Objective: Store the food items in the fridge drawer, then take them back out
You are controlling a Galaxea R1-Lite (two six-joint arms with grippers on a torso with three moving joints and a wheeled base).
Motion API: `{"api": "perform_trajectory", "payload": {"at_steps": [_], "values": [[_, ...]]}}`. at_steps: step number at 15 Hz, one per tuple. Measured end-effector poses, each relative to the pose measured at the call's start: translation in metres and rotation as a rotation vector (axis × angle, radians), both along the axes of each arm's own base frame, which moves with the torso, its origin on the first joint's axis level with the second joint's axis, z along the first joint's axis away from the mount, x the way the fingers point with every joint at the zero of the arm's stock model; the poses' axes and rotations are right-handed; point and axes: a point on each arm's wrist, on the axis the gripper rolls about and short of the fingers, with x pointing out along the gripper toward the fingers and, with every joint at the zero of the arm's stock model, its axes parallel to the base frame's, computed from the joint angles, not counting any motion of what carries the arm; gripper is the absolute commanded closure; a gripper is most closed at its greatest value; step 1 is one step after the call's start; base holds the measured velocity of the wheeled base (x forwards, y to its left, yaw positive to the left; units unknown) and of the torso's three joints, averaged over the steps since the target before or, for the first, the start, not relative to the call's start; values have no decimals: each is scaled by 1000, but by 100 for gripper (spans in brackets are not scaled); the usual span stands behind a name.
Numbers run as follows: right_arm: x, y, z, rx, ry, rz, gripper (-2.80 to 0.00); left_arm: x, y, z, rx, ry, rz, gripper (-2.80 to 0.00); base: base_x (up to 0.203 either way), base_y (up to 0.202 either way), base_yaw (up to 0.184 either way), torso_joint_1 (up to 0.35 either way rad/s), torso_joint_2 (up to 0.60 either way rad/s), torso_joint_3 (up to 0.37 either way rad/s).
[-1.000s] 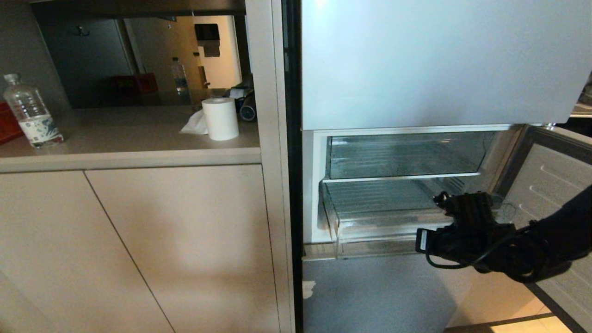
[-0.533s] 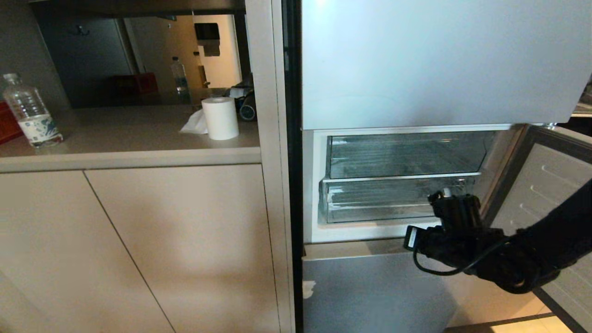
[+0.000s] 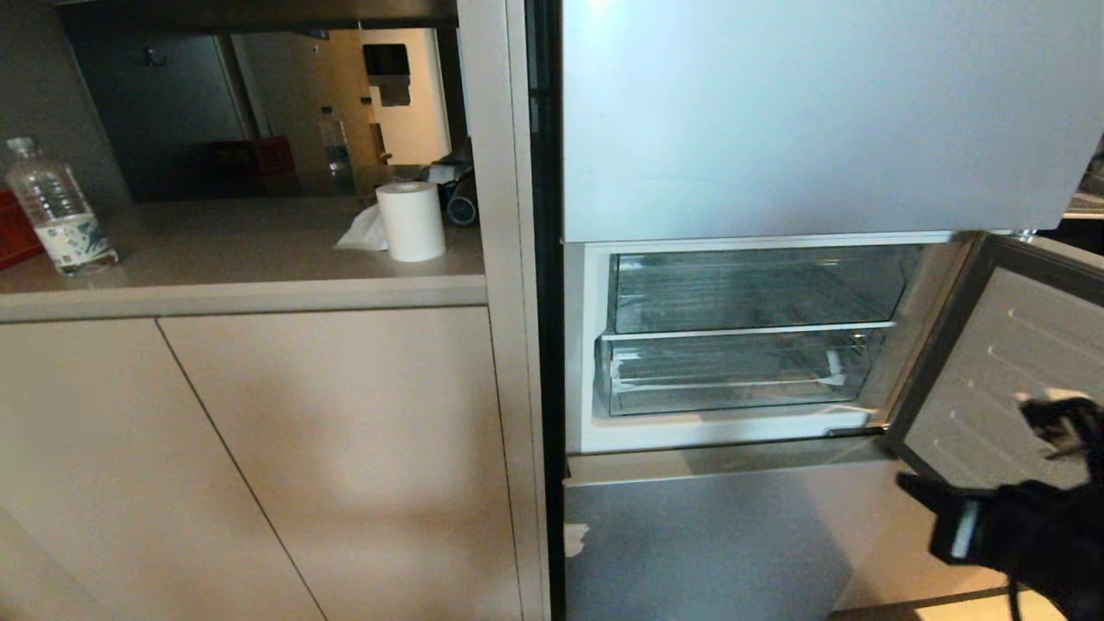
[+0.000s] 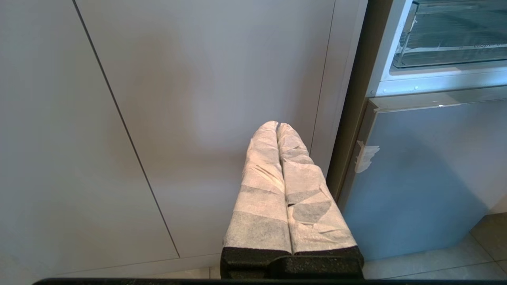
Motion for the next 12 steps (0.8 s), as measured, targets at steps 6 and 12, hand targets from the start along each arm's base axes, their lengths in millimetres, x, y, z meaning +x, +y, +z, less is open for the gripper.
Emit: {"api": "perform_trajectory", "payload": {"at_steps": [6, 12], "values": [[-123, -35, -25, -153, -198, -54, 0, 0, 0, 0, 0, 0, 0, 0, 0, 0, 0, 0, 0, 0], [-169, -37, -64, -240, -305, -86, 0, 0, 0, 0, 0, 0, 0, 0, 0, 0, 0, 0, 0, 0]]}}
